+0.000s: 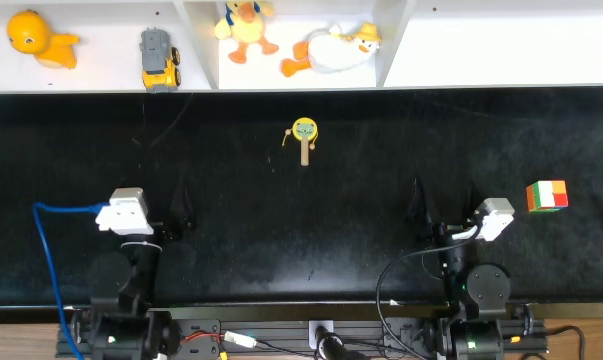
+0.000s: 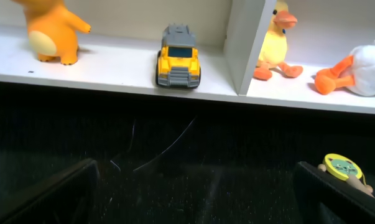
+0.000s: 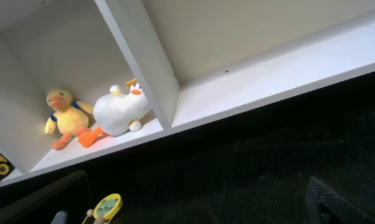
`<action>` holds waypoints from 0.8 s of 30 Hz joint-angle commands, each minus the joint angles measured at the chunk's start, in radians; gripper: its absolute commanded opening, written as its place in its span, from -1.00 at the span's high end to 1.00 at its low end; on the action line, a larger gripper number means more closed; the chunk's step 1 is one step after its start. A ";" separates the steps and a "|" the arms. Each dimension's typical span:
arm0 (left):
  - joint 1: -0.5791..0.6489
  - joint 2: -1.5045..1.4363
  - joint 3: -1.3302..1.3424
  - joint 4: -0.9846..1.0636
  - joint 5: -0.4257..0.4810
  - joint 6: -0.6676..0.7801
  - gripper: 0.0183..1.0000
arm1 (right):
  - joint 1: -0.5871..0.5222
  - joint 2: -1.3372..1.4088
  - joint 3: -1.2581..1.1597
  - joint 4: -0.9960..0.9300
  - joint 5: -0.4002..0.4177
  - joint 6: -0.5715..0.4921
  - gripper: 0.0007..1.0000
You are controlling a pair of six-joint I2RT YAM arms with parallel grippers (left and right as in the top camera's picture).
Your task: Store Toys
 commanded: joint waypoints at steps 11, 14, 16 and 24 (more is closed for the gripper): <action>0.026 -0.181 -0.082 -0.037 -0.019 -0.031 -0.99 | 0.005 0.000 -0.013 0.004 0.009 0.004 -0.99; 0.026 -0.181 -0.082 -0.049 -0.016 -0.029 -1.00 | 0.005 0.000 -0.013 0.004 0.009 0.004 -0.99; 0.026 -0.181 -0.082 -0.049 -0.011 -0.029 -1.00 | 0.005 0.000 -0.013 0.004 0.009 0.004 -0.99; 0.024 -0.181 -0.082 -0.048 -0.005 -0.030 -0.99 | 0.005 0.000 -0.013 0.004 0.009 0.004 -0.99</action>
